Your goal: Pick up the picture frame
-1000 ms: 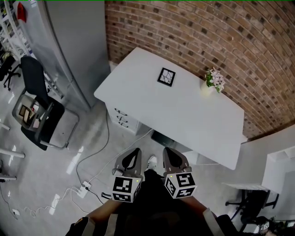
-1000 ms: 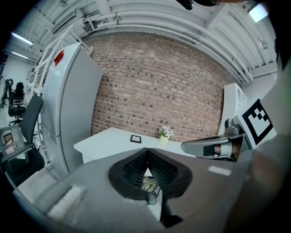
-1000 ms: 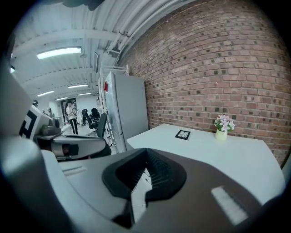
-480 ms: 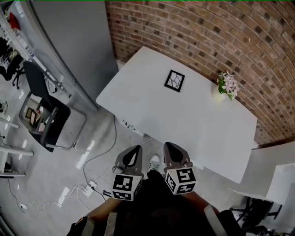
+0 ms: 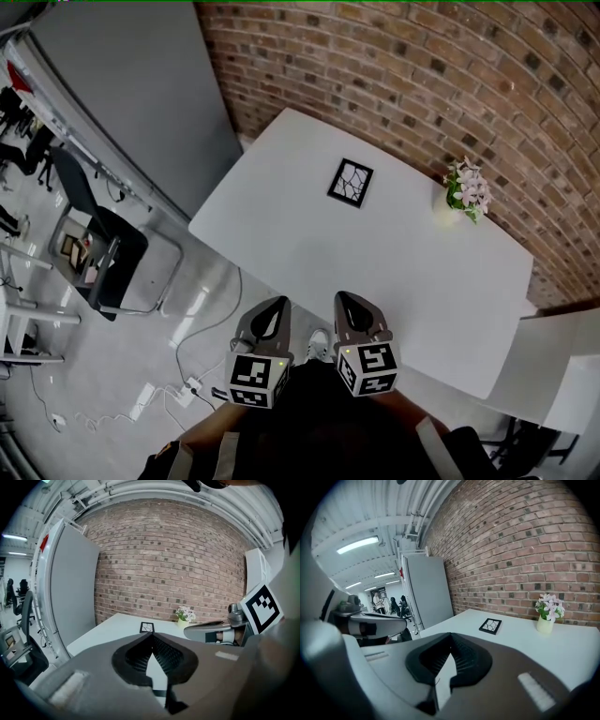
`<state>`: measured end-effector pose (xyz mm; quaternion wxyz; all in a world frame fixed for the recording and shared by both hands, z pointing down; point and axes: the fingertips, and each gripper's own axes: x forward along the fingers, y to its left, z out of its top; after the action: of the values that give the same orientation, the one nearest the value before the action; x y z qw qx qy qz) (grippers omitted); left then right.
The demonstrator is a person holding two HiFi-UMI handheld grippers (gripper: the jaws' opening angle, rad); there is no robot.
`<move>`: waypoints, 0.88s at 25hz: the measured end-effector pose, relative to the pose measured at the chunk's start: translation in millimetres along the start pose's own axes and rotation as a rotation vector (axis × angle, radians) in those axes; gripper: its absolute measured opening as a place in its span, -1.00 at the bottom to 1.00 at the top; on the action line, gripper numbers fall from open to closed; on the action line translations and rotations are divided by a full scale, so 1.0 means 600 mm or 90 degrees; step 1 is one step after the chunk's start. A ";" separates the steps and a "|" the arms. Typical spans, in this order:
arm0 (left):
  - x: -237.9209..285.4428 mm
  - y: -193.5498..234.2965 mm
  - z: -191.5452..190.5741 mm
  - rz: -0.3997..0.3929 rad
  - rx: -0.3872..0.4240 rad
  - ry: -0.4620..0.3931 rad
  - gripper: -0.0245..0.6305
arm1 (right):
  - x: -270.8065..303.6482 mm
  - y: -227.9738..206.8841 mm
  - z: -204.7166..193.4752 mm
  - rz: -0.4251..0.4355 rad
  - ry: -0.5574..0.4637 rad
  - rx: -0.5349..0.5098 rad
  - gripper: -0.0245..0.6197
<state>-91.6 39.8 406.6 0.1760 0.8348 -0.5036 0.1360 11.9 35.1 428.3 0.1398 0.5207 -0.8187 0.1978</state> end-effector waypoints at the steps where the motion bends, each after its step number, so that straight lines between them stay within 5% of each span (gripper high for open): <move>1: 0.007 -0.006 0.004 0.001 0.003 -0.002 -0.94 | 0.001 -0.008 0.003 0.002 -0.002 -0.002 -0.92; 10: 0.062 -0.045 0.028 -0.008 0.014 0.003 -0.94 | -0.001 -0.068 0.020 -0.001 -0.014 0.005 -0.92; 22: 0.156 -0.095 0.064 -0.105 0.076 0.012 -0.94 | 0.006 -0.145 0.032 -0.077 -0.035 0.049 -0.92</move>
<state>3.6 -26.6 400.9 0.1412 0.8813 -0.4221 0.1589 88.9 -10.1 428.3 0.1087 0.5792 -0.7813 0.2055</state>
